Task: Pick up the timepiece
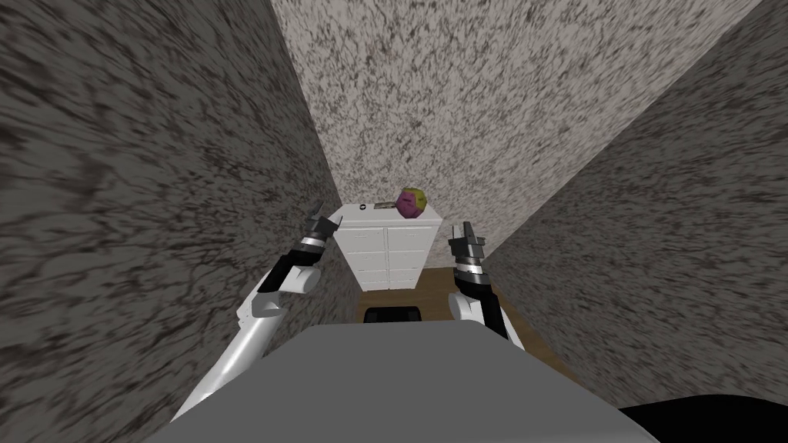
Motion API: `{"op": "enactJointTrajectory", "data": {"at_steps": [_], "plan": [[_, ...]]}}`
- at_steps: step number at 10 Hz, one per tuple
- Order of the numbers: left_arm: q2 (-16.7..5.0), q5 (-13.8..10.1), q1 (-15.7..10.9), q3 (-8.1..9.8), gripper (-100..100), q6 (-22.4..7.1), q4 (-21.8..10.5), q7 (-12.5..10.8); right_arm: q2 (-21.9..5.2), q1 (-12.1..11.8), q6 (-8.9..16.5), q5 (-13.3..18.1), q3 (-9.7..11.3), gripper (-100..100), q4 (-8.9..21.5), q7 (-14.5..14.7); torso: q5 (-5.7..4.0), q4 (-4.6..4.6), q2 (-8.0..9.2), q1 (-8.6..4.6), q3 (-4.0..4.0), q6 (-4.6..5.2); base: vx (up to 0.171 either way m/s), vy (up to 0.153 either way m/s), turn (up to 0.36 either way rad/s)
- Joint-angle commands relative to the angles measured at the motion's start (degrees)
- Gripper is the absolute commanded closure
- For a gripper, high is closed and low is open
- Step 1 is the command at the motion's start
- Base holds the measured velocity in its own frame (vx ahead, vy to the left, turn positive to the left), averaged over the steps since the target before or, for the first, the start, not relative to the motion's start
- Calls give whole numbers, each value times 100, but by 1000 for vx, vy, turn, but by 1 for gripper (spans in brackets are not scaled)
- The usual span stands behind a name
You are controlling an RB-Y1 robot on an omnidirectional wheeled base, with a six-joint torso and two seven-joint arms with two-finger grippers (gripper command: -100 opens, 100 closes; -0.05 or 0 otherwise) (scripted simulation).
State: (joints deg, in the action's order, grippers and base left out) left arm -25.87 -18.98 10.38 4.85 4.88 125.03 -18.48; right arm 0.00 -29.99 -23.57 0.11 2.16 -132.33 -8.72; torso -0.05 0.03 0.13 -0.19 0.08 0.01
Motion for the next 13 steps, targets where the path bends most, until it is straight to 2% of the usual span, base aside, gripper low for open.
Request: {"op": "enactJointTrajectory", "data": {"at_steps": [1, 2, 3, 4, 6, 7, 8, 9, 10, 11, 12, 13], "plan": [[-93, -75, -87, 33, -100, -237, -65, -98, 0, 0, 0, 0, 0, 0, 0, 0, 0, 0, 0, 0, 0, 0, -42, -43, 9], [-287, -228, -283, 109, -100, -427, -213, -272, 0, 0, 0, 0, 0, 0, 0, 0, 0, 0, -1, 1, 0, 0, -40, -57, 6], [-287, -228, -283, 109, -100, -575, -213, -272, 0, 0, 0, 0, 0, 0, 0, 0, -1, 0, -1, -3, 0, 0, -30, -50, 8], [-484, -385, -481, 196, -100, -740, -367, -453, 0, 0, 0, 0, 0, 0, 0, 0, 0, -1, -4, -2, -2, 0, -29, -60, -1], [-484, -385, -481, 196, -100, -934, -367, -453, 0, 0, 0, 0, 0, 0, 0, 0, -1, -1, -6, -2, -3, 0, -23, -34, 0], [-684, -544, -681, 291, -100, -1162, -527, -641, 0, 0, 0, 0, 0, 0, 0, 0, 1, -2, -8, 8, -4, -1, -21, -34, -16], [-684, -544, -681, 291, -100, -1292, -527, -641, 0, 0, 0, 0, 0, 0, 0, 0, 1, -2, -8, 6, -5, 0, -20, -36, -3], [-886, -706, -880, 397, -100, -1467, -691, -835, 0, 0, 0, 0, 0, 0, 0, 0, 1, -2, -9, 4, -5, 0, -27, -53, -20], [-886, -706, -880, 397, -100, -1657, -691, -835, 0, 0, 0, 0, 0, 0, 0, 0, 0, -2, -8, -1, -4, 0, -16, -49, -13], [-886, -706, -880, 397, -100, -1711, -691, -835, 0, 0, 0, 0, 0, 0, 0, 0, 0, -2, -10, -1, -5, 0, -6, -25, -1], [-1092, -868, -1076, 510, -100, -1946, -860, -1034, 0, -1, 0, 0, 0, 0, 0, 0, 1, -3, -12, 6, -7, -1, -13, -40, -36], [-1092, -868, -1076, 510, -100, -2090, -860, -1034, 0, 0, 0, 0, 0, 0, 0, 0, 1, -3, -13, 3, -7, 1, -9, -43, -25]]}}
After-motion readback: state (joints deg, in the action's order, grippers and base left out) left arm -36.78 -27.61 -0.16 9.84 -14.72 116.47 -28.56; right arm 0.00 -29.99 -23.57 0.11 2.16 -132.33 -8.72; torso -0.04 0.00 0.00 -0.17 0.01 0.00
